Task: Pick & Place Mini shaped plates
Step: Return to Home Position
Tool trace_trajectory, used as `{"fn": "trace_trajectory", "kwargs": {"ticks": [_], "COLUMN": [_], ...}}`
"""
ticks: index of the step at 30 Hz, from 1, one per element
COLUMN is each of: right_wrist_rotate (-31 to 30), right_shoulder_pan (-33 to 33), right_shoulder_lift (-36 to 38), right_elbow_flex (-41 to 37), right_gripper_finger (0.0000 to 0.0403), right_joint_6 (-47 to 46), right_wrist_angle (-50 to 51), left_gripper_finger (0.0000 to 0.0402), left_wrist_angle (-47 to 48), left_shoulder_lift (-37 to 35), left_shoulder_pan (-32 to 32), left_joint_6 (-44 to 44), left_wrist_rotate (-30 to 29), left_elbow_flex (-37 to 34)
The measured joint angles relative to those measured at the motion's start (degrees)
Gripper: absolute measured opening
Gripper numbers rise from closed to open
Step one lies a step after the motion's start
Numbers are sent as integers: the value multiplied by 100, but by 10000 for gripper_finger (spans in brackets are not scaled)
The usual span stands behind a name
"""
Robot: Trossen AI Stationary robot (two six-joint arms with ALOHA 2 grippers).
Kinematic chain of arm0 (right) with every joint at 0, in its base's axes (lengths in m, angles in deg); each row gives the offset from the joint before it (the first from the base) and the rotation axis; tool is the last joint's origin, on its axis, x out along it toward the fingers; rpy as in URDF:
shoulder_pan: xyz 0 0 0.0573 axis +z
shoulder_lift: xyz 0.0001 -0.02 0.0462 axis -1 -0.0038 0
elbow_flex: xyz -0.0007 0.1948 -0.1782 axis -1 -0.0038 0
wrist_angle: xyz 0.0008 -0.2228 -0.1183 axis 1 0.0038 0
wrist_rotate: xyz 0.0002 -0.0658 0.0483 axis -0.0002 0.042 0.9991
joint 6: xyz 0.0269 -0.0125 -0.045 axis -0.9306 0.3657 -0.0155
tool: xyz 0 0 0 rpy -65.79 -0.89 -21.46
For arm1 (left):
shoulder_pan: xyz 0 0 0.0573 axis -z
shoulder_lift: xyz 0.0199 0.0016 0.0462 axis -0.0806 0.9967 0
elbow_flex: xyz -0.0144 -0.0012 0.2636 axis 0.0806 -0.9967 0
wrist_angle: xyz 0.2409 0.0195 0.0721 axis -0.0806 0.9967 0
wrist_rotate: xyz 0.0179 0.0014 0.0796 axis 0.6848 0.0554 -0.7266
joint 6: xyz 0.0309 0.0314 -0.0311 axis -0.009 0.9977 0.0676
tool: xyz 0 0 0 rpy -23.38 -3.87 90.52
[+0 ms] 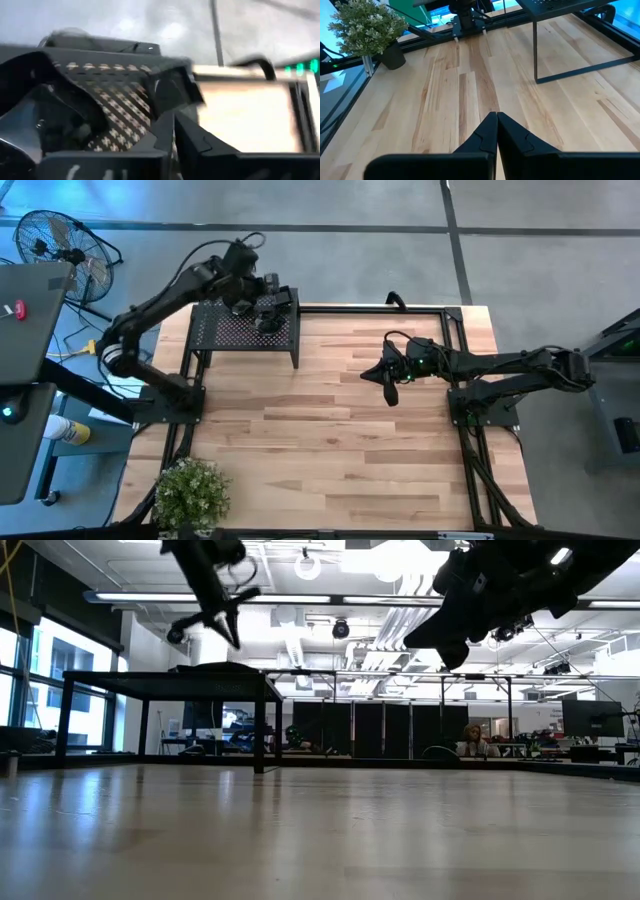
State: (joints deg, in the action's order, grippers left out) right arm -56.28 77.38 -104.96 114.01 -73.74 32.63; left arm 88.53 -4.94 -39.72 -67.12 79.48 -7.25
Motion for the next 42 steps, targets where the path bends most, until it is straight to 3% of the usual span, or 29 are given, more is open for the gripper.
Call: {"fn": "trace_trajectory", "kwargs": {"ticks": [4,7,11,15,19,25,32,35,38,42], "right_wrist_rotate": [-55,-373,-905,-1031,-1001,-823,-819,-1033,-1325,-1953], "right_shoulder_pan": [2,0,0,0,0,-245,-708,-806,-832,-837], "right_shoulder_lift": [0,0,9,104,384,1314,3351,4370,5280,6244], "right_elbow_flex": [0,0,0,0,-1,-733,-2363,-2916,-2926,-2927], "right_gripper_finger": [2,2,2,1,1,1,1,1,0,0], "right_joint_6": [6,-16,-212,-325,-140,-257,-1069,-1392,-1270,-1082], "right_wrist_angle": [0,-4,-7,-28,96,-89,-633,-716,79,769], "left_gripper_finger": [8,2,2,1,1,0,0,0,0,0], "left_wrist_angle": [-167,-813,-2384,-4054,-4694,-4498,-2307,-1707,-2415,-3215], "left_shoulder_lift": [-413,-783,-1458,-2400,-3644,-5810,-8209,-8114,-7932,-8159], "left_shoulder_pan": [857,1683,2619,3318,3816,4151,4138,4138,4137,4136], "left_joint_6": [918,1381,1753,1863,1978,2664,2789,2785,2941,2893], "left_wrist_rotate": [-750,-1474,-1951,-2016,-2269,-2402,-2420,-2319,-1863,-1710], "left_elbow_flex": [-109,-619,-1970,-3615,-4930,-5963,-6289,-6269,-6530,-7144]}}
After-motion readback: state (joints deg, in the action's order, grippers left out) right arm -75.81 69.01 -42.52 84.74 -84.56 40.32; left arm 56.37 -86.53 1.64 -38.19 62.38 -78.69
